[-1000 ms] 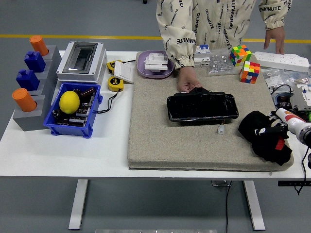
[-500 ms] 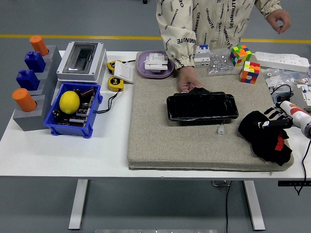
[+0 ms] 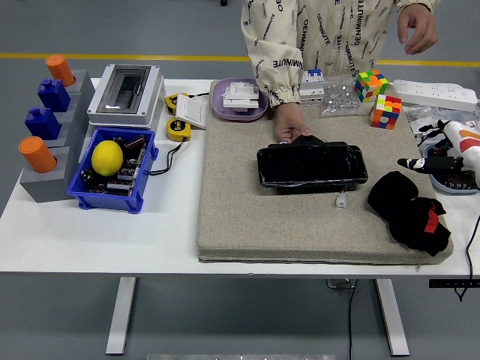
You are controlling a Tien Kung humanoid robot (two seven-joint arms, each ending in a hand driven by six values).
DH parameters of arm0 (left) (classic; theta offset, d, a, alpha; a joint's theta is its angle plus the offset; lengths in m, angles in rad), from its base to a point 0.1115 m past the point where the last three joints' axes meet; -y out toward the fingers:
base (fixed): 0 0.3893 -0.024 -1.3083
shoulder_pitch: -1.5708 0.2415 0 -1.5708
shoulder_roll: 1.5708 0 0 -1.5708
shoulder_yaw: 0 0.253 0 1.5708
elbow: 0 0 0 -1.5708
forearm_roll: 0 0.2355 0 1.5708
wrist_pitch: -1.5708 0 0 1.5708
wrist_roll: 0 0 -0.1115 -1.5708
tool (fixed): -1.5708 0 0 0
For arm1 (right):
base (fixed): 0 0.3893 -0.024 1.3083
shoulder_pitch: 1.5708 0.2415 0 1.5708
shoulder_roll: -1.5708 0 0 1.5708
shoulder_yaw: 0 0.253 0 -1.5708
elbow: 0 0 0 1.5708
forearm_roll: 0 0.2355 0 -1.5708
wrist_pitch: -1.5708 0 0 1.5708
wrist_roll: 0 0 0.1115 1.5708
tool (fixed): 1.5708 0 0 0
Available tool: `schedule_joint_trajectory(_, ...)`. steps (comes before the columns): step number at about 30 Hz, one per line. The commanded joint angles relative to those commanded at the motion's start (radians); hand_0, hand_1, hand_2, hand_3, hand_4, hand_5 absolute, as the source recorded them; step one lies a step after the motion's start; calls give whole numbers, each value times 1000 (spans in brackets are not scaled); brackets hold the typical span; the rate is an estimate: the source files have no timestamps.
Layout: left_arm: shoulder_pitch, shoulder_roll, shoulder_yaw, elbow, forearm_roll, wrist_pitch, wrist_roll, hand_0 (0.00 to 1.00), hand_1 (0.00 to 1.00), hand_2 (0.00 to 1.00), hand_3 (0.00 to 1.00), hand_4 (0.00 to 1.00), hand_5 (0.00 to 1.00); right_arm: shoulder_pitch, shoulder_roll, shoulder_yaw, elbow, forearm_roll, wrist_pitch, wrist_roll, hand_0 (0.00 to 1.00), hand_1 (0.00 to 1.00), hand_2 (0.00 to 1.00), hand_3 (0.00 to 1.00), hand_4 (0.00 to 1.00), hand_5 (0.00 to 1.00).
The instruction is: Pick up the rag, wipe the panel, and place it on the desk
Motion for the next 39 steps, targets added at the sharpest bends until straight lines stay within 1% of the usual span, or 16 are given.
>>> schedule_joint_trajectory(1,1,0,0,0,0,0,0,650,662,695,580,682,447,-3,1,1,-3,-18,-8,9,748,702,797,833,998,580)
schedule_joint_trajectory(2,2,0,1,1,0,0,0,650,662,695,580,682,448,-7,3,4,-6,-39,-19,25,844,797,868,866,998,665)
schedule_joint_trajectory(4,2,0,1,1,-1,0,0,650,662,695,580,682,448,-11,4,6,-10,-57,-26,42,844,797,868,866,998,665)
schedule_joint_trajectory(7,2,0,3,0,-1,0,0,650,662,695,580,682,448,-16,6,16,-17,-96,-22,65,844,797,868,866,998,665)
schedule_joint_trajectory(8,2,0,4,0,-1,0,0,651,662,695,580,682,447,-18,6,18,-19,-103,-22,71,998,931,977,957,998,724)
schedule_joint_trajectory(13,1,1,7,-1,-1,0,0,651,662,695,580,682,447,-27,10,37,-33,-106,-9,107,998,931,977,957,998,724)
schedule_joint_trajectory(14,1,1,8,-1,-1,0,0,650,662,695,580,682,448,-29,11,40,-35,-101,-7,113,998,998,998,998,998,819)
schedule_joint_trajectory(19,2,0,11,-1,-3,0,0,650,662,695,580,682,448,-44,15,67,-47,-37,7,149,998,998,998,998,998,819)
schedule_joint_trajectory(20,2,0,12,-2,-3,0,0,650,662,695,580,681,448,-48,15,72,-48,-12,6,154,998,998,998,998,998,998)
schedule_joint_trajectory(26,2,-1,14,-1,-3,0,0,650,662,695,579,681,447,-67,17,112,-55,161,12,163,998,998,998,998,998,998)
schedule_joint_trajectory(27,2,-1,14,-1,-3,0,0,650,662,695,579,681,447,-69,17,119,-56,183,7,166,998,998,998,998,998,998)
schedule_joint_trajectory(31,2,-2,11,-2,-2,0,0,650,662,695,579,681,447,-85,18,148,-61,293,-65,203,998,998,998,998,998,998)
schedule_joint_trajectory(32,2,-3,10,-1,-2,0,0,650,663,695,579,680,446,-90,19,159,-61,331,-89,218,998,998,998,998,998,998)
schedule_joint_trajectory(36,2,-4,9,-1,-1,-1,1,650,663,695,579,680,446,-106,20,188,-56,480,-151,268,998,998,998,998,998,998)
schedule_joint_trajectory(38,1,-4,9,-2,-1,-1,0,650,663,695,579,681,447,-111,20,197,-53,561,-171,287,998,998,998,998,998,998)
schedule_joint_trajectory(39,1,-4,9,-2,-1,-1,0,650,663,695,579,681,447,-115,21,205,-51,606,-188,302,998,998,998,998,998,998)
